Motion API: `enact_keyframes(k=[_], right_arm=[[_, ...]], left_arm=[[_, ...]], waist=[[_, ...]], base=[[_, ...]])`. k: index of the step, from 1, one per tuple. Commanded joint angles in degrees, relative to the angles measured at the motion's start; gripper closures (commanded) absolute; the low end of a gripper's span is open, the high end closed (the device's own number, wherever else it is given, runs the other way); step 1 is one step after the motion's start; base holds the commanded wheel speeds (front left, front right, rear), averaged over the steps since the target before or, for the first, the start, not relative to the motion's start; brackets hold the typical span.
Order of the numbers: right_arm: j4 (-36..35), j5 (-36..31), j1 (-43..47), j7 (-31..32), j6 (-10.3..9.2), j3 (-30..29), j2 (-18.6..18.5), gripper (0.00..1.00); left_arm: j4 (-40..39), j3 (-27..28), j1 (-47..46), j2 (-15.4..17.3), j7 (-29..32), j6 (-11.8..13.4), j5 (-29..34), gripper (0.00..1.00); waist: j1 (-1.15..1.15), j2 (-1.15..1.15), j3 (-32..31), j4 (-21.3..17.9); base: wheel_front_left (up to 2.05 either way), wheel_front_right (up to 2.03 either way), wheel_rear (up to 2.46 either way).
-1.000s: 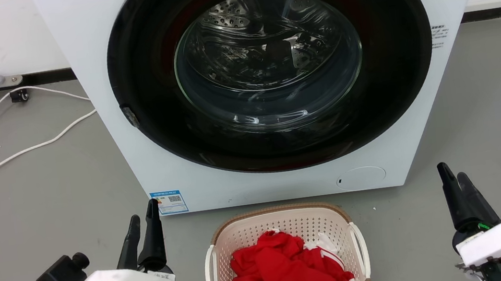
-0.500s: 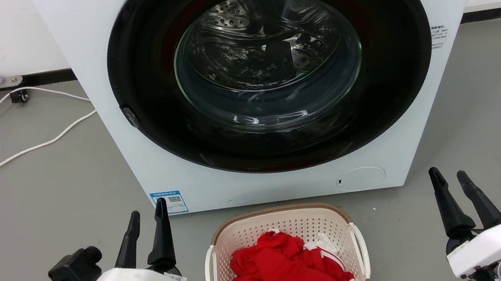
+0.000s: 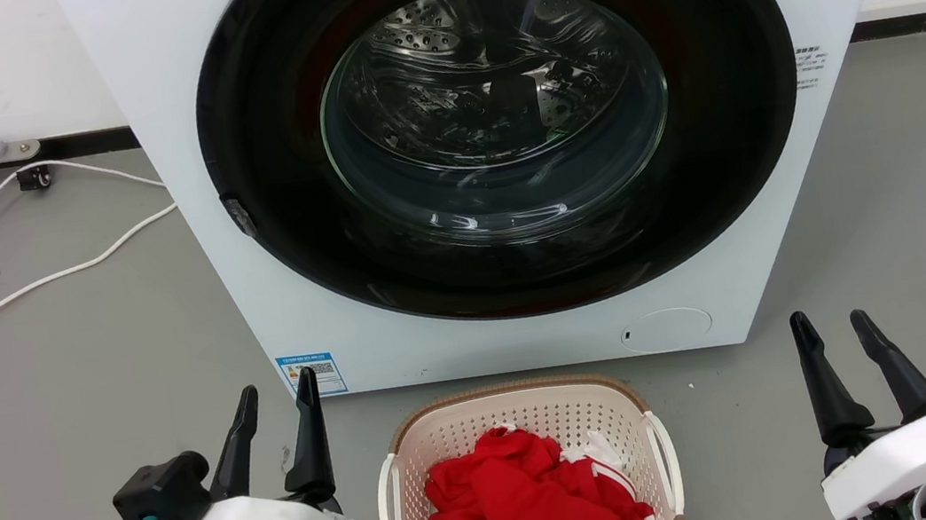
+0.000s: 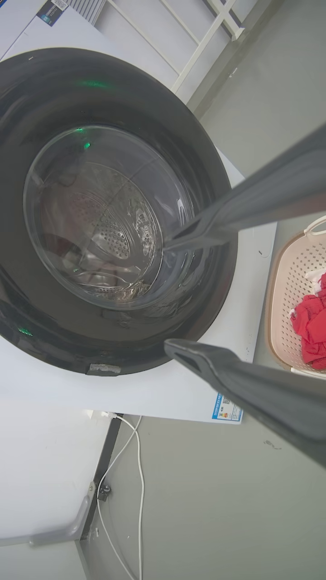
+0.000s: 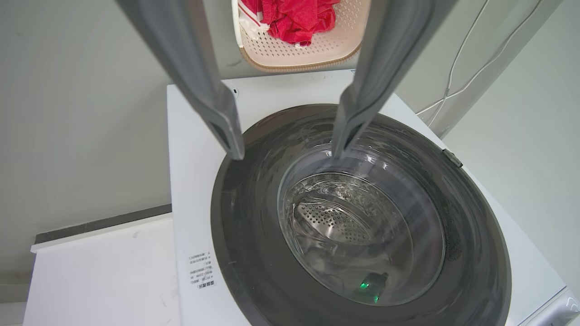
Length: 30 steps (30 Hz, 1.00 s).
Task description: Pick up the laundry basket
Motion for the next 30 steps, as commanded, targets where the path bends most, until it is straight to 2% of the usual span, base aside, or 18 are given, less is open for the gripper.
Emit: enact_keyframes(k=[1, 30], right_arm=[[-1.0, -1.3, 0.2, -0.4, 0.0, 0.0, 0.2, 0.0], [-3.5, -16.5, 2.0, -1.3, -0.01, 0.2, 0.3, 0.0]], left_arm=[[-0.4, -0.2, -0.7, 0.4, -0.4, 0.2, 1.3, 0.0], [-0.1, -1.6, 0.3, 1.2, -4.2, 2.7, 15.9, 0.0]], waist=[[0.0, 0.0, 0.0, 0.0], [0.0, 0.0, 0.0, 0.3]], base=[[0.0, 0.0, 0.0], [0.0, 0.0, 0.0]])
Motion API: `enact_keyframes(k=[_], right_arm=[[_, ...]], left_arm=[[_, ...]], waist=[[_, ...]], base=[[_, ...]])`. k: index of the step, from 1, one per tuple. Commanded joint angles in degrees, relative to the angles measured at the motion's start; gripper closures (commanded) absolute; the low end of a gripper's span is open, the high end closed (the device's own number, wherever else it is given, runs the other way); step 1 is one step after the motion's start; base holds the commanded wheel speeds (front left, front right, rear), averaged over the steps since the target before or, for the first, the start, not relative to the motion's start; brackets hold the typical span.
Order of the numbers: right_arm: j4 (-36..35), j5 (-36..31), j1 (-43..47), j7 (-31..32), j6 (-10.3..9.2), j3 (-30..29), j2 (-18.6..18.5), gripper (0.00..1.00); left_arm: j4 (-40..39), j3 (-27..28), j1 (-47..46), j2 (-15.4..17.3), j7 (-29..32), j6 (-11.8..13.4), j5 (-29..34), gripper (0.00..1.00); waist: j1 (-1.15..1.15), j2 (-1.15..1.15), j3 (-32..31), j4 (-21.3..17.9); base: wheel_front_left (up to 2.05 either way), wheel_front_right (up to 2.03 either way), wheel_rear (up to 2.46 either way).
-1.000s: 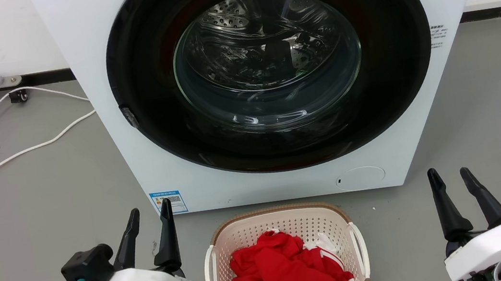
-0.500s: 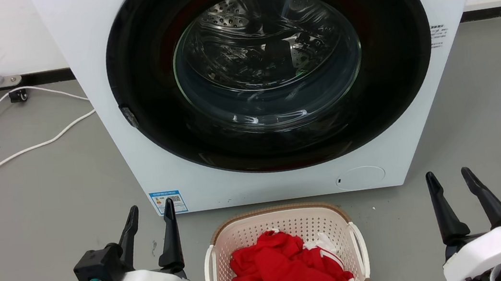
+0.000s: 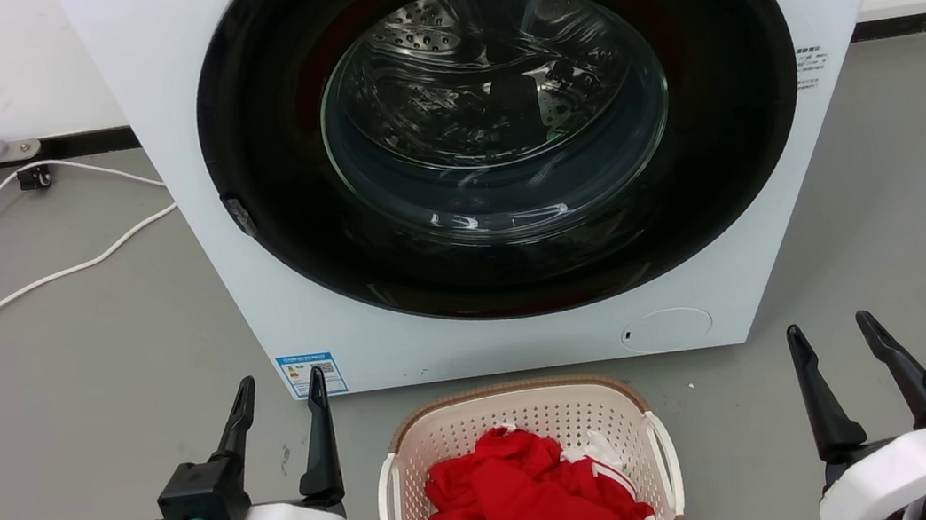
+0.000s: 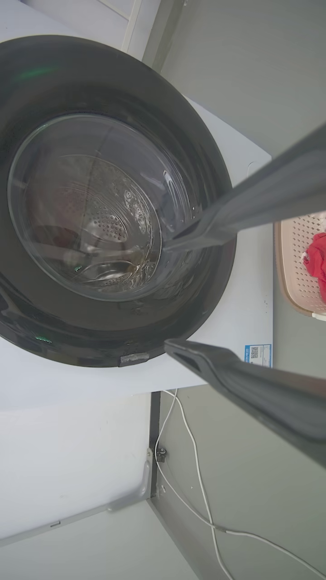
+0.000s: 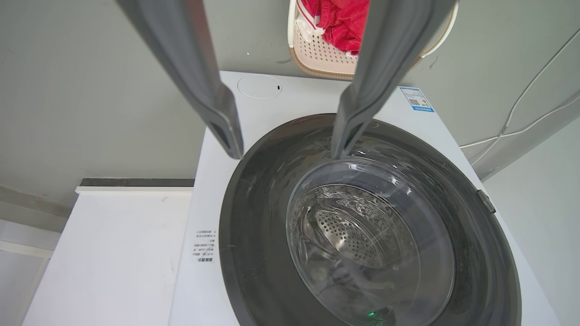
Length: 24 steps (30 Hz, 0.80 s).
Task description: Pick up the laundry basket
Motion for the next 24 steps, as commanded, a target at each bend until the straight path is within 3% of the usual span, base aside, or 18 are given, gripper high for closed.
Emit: enact_keyframes(k=[1, 14, 24], right_arm=[[-0.6, -1.4, 0.1, -0.5, -0.02, 0.1, 0.2, 0.0], [-1.7, -6.4, 1.0, -0.6, -0.02, 0.0, 0.3, 0.0], [-1.6, -8.4, 1.4, -1.3, -0.02, 0.0, 0.3, 0.0]], left_arm=[[-0.1, -0.1, 0.3, 0.3, -0.6, 0.3, 1.2, 0.0], [-0.3, -0.5, 0.6, 0.0, -1.9, 1.1, 6.2, 0.0], [-0.4, 0.1, 1.0, -0.6, -2.9, 0.3, 8.0, 0.0]], waist=[[0.0, 0.0, 0.0, 0.0], [0.0, 0.0, -0.1, 0.1], [0.0, 0.0, -0.1, 0.1]], base=[[0.0, 0.0, 0.0], [0.0, 0.0, 0.0], [0.0, 0.0, 0.0]])
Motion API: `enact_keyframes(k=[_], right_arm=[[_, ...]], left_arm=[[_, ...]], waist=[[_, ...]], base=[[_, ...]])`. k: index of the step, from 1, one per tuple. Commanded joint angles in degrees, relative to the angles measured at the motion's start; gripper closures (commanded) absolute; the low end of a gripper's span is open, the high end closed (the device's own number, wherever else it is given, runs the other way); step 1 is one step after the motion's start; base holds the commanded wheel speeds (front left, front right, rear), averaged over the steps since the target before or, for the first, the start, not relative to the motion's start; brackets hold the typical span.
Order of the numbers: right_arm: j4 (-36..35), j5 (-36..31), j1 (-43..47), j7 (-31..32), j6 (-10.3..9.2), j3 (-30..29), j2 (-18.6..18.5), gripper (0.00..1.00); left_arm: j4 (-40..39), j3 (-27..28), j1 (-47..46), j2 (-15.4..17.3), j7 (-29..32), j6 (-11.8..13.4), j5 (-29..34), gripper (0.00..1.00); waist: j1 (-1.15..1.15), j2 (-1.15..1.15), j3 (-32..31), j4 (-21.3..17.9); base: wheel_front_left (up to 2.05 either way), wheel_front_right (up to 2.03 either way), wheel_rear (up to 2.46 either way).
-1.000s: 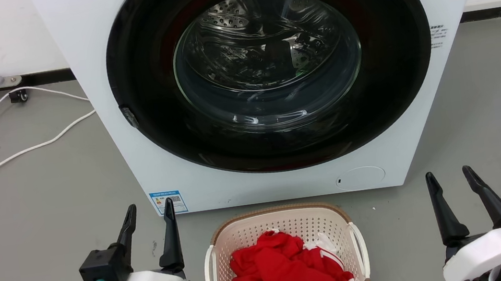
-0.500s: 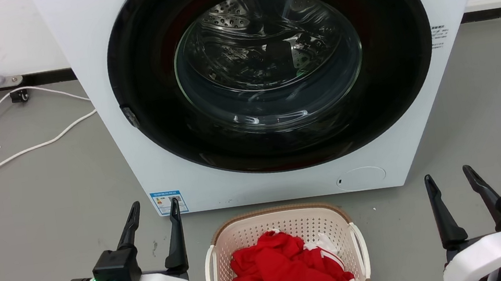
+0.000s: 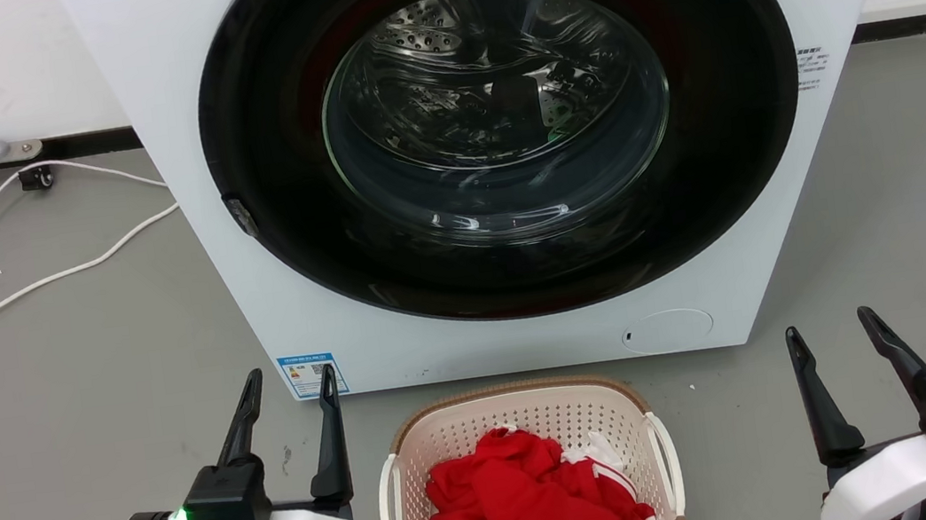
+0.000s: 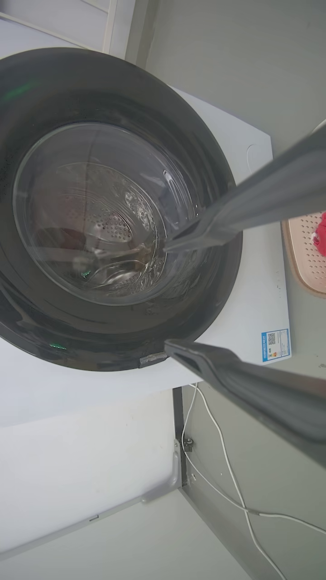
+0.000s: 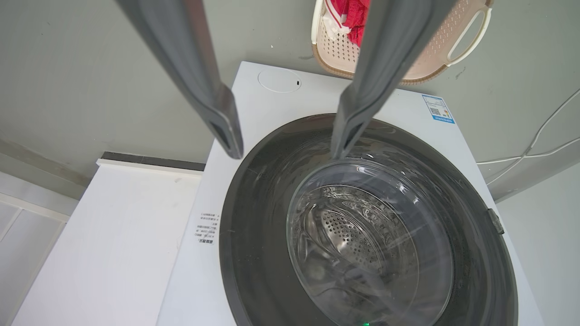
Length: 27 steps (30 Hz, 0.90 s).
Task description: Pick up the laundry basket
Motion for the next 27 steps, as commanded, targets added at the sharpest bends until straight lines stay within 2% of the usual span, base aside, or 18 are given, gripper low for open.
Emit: enact_keyframes(k=[1, 27], right_arm=[[0.2, -0.2, 0.7, -0.4, -0.04, -0.1, 0.3, 0.0], [1.2, 0.8, -0.6, -0.8, -0.04, -0.2, 0.3, 0.0]], left_arm=[[0.0, 0.3, 0.9, -0.1, -0.4, -0.2, 0.2, 0.0], [0.8, 1.6, 0.5, -0.9, -0.4, -1.0, 0.2, 0.0]], waist=[[0.0, 0.0, 0.0, 0.0], [0.0, 0.0, 0.5, 0.0]], base=[[0.0, 0.0, 0.0], [0.0, 0.0, 0.0]])
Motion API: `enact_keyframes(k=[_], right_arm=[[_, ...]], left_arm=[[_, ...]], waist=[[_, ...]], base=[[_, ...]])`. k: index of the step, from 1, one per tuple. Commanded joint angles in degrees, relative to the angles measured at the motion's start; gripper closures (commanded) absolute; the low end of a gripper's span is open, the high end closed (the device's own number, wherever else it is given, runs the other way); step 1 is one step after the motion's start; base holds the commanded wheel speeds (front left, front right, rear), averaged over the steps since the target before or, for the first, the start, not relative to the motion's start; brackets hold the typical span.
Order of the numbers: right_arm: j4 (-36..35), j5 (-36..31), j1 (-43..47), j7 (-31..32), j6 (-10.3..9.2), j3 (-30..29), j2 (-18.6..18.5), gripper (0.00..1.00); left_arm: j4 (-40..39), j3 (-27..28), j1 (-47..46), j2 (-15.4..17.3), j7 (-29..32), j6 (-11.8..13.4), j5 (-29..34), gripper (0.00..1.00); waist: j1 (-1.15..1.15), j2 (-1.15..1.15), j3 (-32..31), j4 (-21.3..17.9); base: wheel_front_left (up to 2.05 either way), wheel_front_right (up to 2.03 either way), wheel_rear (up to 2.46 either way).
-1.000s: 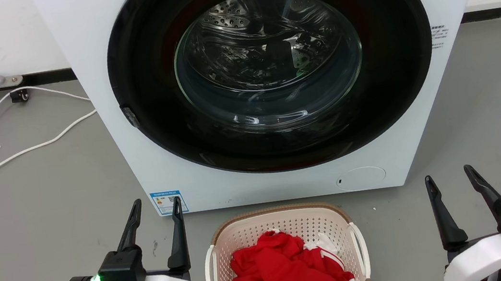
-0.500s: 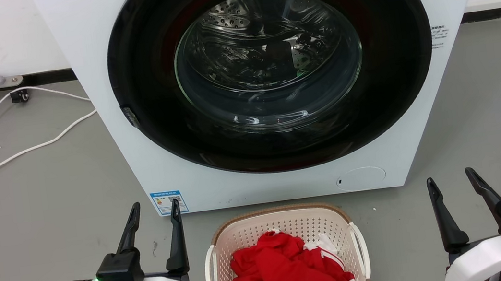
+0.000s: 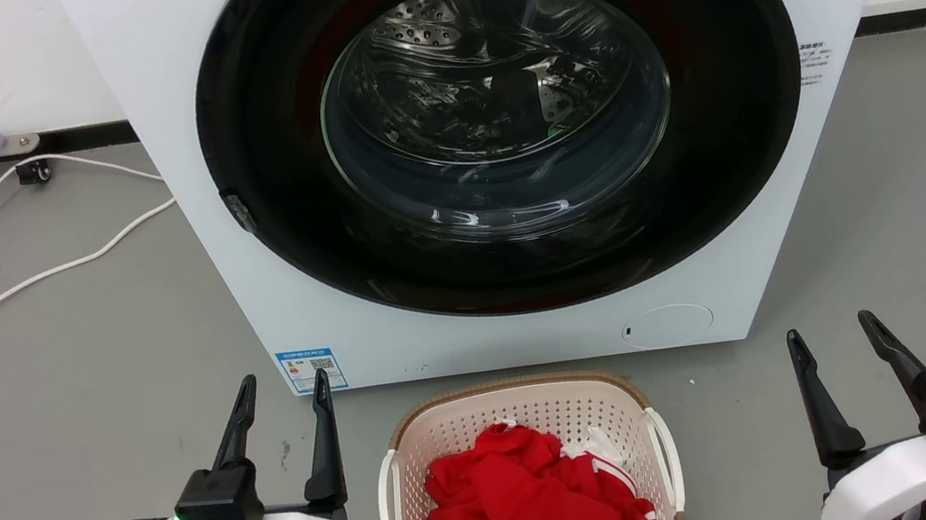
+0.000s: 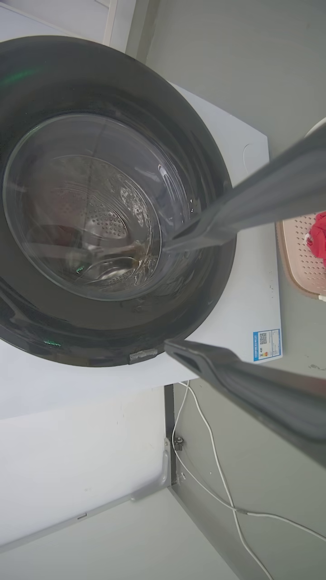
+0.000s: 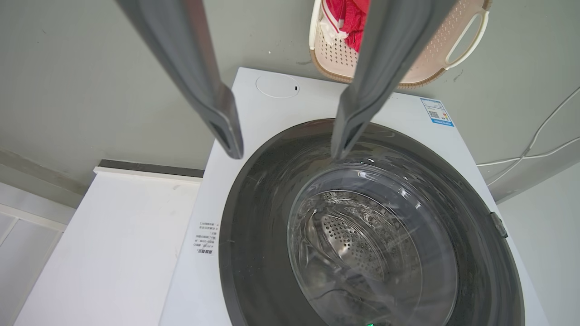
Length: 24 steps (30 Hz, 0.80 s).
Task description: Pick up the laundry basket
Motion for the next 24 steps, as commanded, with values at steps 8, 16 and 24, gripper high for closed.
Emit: enact_keyframes(k=[8, 16, 24], right_arm=[[1.0, 0.7, -1.9, 0.6, -0.04, -0.7, 0.3, 0.0], [4.9, 2.7, -7.4, 4.4, -0.04, -1.5, 0.2, 0.0], [14.5, 5.2, -18.1, 9.5, -0.04, 0.3, 0.2, 0.0]], left_arm=[[1.5, 0.7, -2.1, -0.3, -0.4, -0.4, -0.2, 0.0], [8.0, 1.6, -9.7, 0.3, 1.1, -1.5, -2.6, 0.0], [17.8, 2.7, -21.5, 2.4, 5.9, -3.7, -6.0, 0.0]], waist=[[0.0, 0.0, 1.8, -0.2], [0.0, 0.0, 6.6, -0.9], [0.0, 0.0, 14.6, -1.7]], base=[[0.0, 0.0, 0.0], [0.0, 0.0, 0.0], [0.0, 0.0, 0.0]])
